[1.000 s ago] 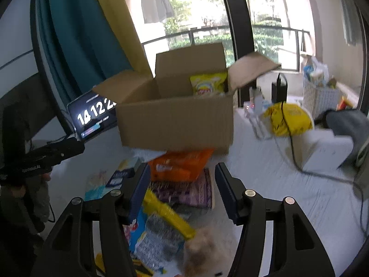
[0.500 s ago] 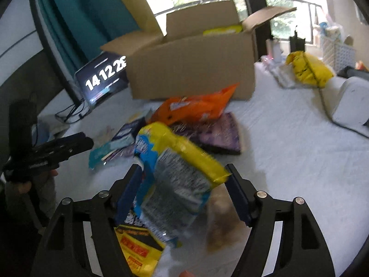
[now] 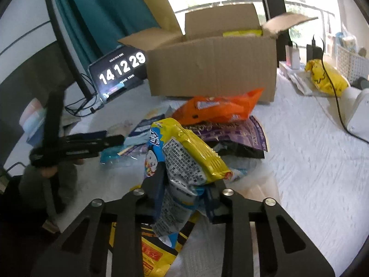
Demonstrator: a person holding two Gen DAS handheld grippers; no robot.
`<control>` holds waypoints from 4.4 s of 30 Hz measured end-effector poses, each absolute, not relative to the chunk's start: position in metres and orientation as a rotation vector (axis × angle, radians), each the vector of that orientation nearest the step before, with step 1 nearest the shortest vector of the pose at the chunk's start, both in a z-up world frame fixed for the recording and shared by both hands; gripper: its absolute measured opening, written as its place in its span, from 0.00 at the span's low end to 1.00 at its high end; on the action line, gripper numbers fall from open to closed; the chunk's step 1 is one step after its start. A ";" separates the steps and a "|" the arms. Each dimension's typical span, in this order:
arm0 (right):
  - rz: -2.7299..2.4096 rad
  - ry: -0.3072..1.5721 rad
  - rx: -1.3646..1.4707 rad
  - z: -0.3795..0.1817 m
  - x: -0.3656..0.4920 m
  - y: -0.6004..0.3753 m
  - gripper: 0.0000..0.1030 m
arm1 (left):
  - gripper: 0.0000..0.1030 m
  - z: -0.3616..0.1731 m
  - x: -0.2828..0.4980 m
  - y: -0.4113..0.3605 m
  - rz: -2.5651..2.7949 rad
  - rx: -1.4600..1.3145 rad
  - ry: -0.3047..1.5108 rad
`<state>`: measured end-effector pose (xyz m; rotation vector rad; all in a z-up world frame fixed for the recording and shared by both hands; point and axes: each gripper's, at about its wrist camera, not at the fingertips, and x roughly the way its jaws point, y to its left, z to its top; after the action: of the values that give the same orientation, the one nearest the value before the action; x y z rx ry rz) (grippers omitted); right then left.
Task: Organize snacks
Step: 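Grasp the clear tissue-wrapped bread pack with the left tool while the right tool grasps the blue-yellow snack bag, then carry both bags into the box and open both tools to release, then move both tools back over the snack pile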
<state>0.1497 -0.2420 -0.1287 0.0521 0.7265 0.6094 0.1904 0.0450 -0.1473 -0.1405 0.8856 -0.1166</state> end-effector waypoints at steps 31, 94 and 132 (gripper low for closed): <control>0.554 0.505 0.117 -0.062 0.178 -0.313 0.23 | 0.70 -0.153 0.215 0.019 0.002 -0.019 0.982; 0.494 0.431 0.046 0.017 0.427 -0.179 0.23 | 0.62 0.018 0.432 -0.005 -0.111 -0.022 0.519; 0.415 0.584 0.105 -0.039 0.281 -0.270 0.60 | 0.89 0.005 0.287 -0.016 -0.139 -0.106 0.581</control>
<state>0.2810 -0.2698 -0.0388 0.1049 0.5836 0.4151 0.2872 -0.0163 0.0054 -0.1061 0.5811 -0.1385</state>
